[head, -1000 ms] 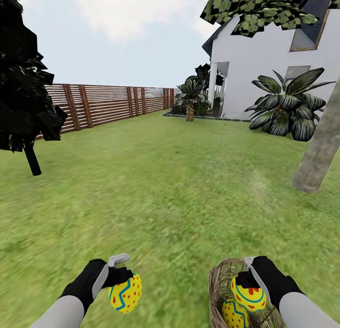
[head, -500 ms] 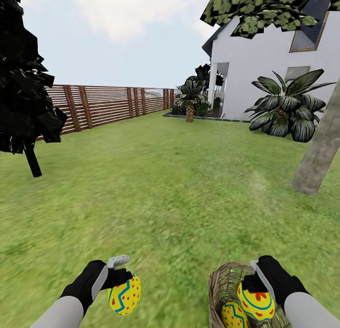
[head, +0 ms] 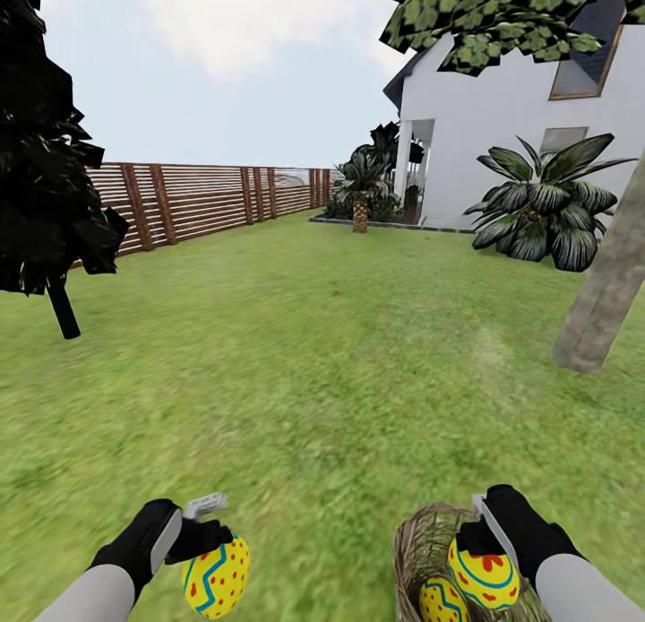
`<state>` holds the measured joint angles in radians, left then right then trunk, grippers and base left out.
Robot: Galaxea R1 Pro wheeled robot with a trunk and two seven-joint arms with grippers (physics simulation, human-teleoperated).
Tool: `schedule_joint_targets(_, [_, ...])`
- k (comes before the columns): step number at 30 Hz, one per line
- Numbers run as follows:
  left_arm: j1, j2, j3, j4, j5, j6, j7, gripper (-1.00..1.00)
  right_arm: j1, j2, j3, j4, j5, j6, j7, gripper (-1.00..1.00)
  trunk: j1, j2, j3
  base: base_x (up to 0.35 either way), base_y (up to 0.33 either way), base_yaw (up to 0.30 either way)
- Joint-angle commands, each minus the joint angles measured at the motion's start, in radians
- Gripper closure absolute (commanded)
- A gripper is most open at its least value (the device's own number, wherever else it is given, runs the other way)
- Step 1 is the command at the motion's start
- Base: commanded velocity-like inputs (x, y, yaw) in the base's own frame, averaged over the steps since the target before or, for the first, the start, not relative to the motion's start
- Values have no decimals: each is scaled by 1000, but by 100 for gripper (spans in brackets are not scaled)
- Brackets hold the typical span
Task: Take the three Easter eggs out of the wicker basket on the lawn in the garden, then place them on the lawn next to a single tree (choose any tree) so that all three eggs are next to the same tree and none are left in the basket.
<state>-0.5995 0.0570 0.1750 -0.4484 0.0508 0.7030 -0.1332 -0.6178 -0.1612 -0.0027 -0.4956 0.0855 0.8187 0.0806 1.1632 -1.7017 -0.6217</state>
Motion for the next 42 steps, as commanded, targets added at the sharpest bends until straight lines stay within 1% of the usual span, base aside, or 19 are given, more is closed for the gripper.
schedule_joint_targets(1, [0, -1, 4, -1, 8, 5, 22, 100, 0, 0, 0, -1, 9, 5, 8, 100, -4, 7, 2, 0, 0, 0])
schedule_joint_targets(3, [0, -4, 4, 1, 12, 4, 36, 100, 0, -4, -1, -1, 8, 4, 8, 100, -12, 21, 8, 0, 0, 0])
schedule_joint_targets(9, [-1, -11, 4, 12, 13, 0, 37, 100, 0, -6, 0, -1, 8, 5, 9, 100, -35, 63, 27, 0, 0, 0])
schedule_joint_targets(14, [0, -16, 3, 23, 14, -3, 37, 100, 0, -2, 0, 1, 10, 4, 8, 100, -54, 98, 43, 0, 0, 0])
schedule_joint_targets(18, [-1, -29, 4, 25, 14, -4, 37, 100, 0, 0, 1, 3, 10, 3, 8, 100, -69, 126, 55, 0, 0, 0])
schedule_joint_targets(24, [-1, -32, 4, 34, 13, -5, 35, 100, 0, 3, 1, 6, 11, 3, 8, 100, -92, 168, 74, 0, 0, 0])
schedule_joint_targets(28, [0, -36, 3, 52, 12, -49, 36, 100, 0, 4, 1, 6, 11, 3, 8, 100, -108, 196, 87, 0, 0, 0])
schedule_joint_targets(30, [-1, -37, 3, 57, 12, -53, 35, 100, 0, 4, 2, 7, 11, 4, 8, 100, -115, 210, 93, 0, 0, 0])
schedule_joint_targets(32, [0, -37, 4, 58, 12, -55, 35, 100, 0, 5, 3, 8, 10, 4, 8, 100, -115, 210, 93, 0, 0, 0])
schedule_joint_targets(33, [0, -37, 4, 61, 12, -64, 35, 100, 0, 5, 3, 8, 10, 4, 8, 100, -115, 210, 93, 0, 0, 0])
schedule_joint_targets(34, [-1, -39, 4, 80, 11, -93, 34, 100, 0, 5, 3, 8, 10, 3, 8, 100, -115, 210, 93, 0, 0, 0])
schedule_joint_targets(35, [0, -47, 3, 107, 11, -141, 34, 100, 0, 5, 4, 8, 11, 3, 8, 100, -115, 210, 93, 0, 29, 0])
schedule_joint_targets(36, [0, -57, 3, 137, 10, -211, 36, 100, 0, 5, 4, 9, 11, 3, 8, 100, -115, 210, 93, 0, 192, 0])
schedule_joint_targets(37, [0, -61, 2, 149, 9, -242, 36, 100, 0, 5, 4, 8, 11, 3, 8, 100, -115, 210, 93, 0, 262, 0])
schedule_joint_targets(39, [0, -66, 1, 159, 8, -270, 37, 100, 0, 5, 4, 8, 11, 3, 8, 100, -115, 210, 93, 0, 314, 0])
schedule_joint_targets(42, [0, -69, 1, 161, 8, -275, 36, 100, 0, 4, 4, 8, 11, 3, 8, 100, -115, 210, 93, 0, 332, 0])
